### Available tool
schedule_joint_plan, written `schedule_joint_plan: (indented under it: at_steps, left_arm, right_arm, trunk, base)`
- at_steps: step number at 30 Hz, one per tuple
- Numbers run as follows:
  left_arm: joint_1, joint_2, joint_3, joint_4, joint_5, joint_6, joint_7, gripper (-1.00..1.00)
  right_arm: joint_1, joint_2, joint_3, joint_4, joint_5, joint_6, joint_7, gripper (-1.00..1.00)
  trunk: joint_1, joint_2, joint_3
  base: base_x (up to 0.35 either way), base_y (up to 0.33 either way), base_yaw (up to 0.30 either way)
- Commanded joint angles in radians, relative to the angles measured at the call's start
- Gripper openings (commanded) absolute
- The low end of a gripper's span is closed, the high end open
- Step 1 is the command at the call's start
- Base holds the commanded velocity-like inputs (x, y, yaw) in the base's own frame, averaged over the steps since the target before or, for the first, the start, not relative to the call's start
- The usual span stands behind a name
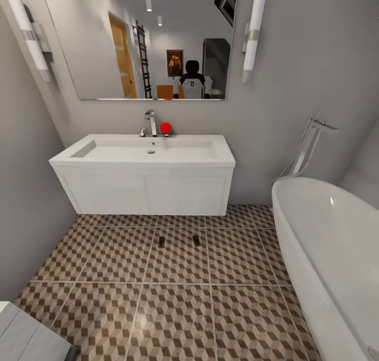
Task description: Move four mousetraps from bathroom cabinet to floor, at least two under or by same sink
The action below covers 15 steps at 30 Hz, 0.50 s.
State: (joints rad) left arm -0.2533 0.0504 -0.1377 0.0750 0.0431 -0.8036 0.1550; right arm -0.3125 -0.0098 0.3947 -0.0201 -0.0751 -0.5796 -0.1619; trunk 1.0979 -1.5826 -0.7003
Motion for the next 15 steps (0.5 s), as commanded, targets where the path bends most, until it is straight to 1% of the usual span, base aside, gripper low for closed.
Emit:
schedule_joint_plan:
  at_steps: [1,6,15]
  left_arm:
    - [-0.001,-0.002,-0.008,0.003,0.004,-0.005,0.004,1.0]
    - [-0.001,-0.002,-0.008,0.003,0.004,-0.004,0.005,1.0]
    - [-0.001,-0.003,-0.008,0.003,0.004,-0.004,0.005,1.0]
  right_arm:
    - [0.0,0.005,0.009,-0.001,-0.007,0.033,-0.001,1.0]
    - [0.0,0.018,0.009,-0.002,-0.006,0.054,-0.001,1.0]
    - [0.0,0.022,0.009,-0.004,-0.008,0.054,0.0,1.0]
  trunk:
    - [0.0,0.0,-0.001]
    - [0.0,0.0,-0.001]
    - [0.0,0.0,-0.001]
  base:
    - [0.0,0.0,0.0]
    - [0.0,0.0,0.0]
    - [0.0,0.0,0.0]
